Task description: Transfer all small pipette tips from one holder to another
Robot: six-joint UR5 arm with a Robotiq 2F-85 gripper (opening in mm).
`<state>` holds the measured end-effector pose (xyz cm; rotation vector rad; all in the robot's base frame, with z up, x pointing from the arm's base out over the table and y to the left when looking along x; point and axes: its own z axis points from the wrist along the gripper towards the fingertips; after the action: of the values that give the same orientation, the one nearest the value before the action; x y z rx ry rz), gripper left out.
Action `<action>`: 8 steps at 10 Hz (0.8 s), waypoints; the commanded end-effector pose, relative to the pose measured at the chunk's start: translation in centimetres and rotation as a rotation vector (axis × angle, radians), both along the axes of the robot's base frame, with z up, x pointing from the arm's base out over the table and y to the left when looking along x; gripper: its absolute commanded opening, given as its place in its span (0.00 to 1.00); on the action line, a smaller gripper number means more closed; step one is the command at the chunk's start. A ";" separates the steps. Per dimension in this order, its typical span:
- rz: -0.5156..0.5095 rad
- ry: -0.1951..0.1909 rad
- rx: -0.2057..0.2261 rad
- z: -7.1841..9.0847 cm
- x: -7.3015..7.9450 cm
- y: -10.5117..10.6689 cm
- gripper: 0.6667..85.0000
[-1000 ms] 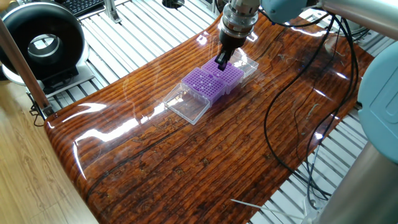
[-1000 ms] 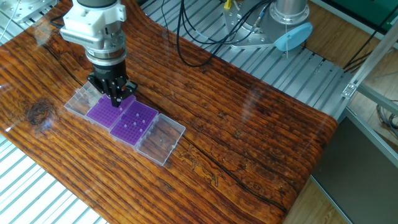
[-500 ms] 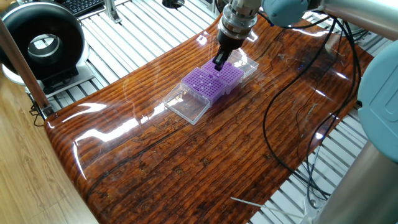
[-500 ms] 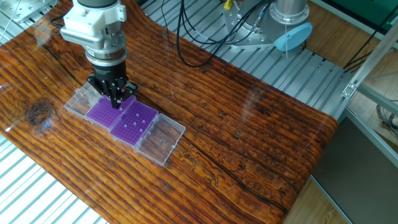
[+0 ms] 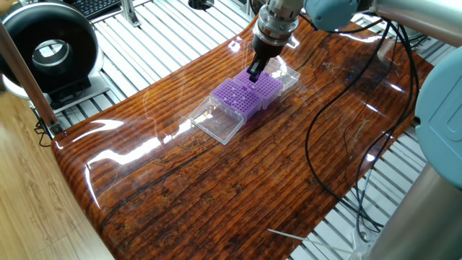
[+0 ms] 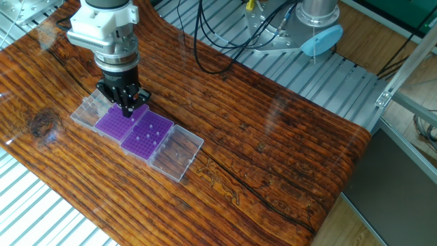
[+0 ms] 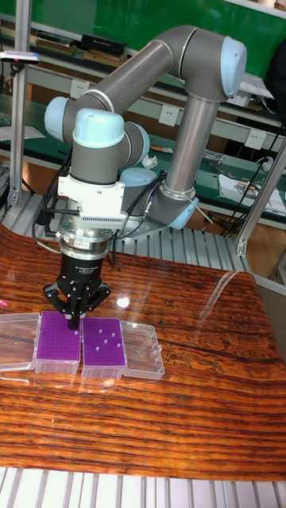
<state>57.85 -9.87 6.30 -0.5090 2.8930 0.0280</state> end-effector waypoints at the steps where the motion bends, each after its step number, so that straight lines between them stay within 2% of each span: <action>1: -0.018 -0.005 0.018 0.1 0.0 0.1 0.01; 8: -0.052 0.023 0.028 -0.2 -0.9 0.1 0.01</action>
<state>57.14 -9.88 6.06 -0.4618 2.9155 0.0453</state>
